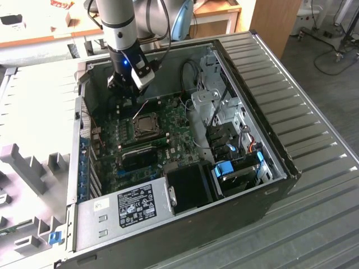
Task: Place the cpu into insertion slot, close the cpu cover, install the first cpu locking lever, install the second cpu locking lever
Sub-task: 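Install the first cpu locking lever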
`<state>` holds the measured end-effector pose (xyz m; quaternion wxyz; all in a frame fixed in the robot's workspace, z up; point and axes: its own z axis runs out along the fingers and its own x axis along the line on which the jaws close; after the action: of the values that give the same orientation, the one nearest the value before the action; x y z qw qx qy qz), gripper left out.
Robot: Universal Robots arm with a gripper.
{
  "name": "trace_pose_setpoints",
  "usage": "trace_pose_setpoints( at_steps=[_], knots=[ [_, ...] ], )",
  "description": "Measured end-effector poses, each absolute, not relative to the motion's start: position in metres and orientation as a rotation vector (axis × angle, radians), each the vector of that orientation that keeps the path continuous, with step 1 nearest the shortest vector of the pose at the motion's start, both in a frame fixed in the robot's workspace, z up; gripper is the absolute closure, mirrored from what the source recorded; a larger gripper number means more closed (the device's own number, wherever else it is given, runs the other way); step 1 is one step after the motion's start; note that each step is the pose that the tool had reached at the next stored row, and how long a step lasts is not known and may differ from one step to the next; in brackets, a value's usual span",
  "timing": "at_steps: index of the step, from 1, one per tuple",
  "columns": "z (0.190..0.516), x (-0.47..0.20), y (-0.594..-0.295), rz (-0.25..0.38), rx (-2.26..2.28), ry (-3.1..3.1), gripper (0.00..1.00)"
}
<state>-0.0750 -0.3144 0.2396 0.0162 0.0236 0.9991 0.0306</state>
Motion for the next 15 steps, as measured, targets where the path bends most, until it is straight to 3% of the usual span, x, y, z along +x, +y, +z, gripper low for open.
trace_pose_setpoints(
  at_steps=[15],
  knots=[
    [0.2362,-0.074,-0.3098,0.096,0.148,3.103,0.9]
  ],
)
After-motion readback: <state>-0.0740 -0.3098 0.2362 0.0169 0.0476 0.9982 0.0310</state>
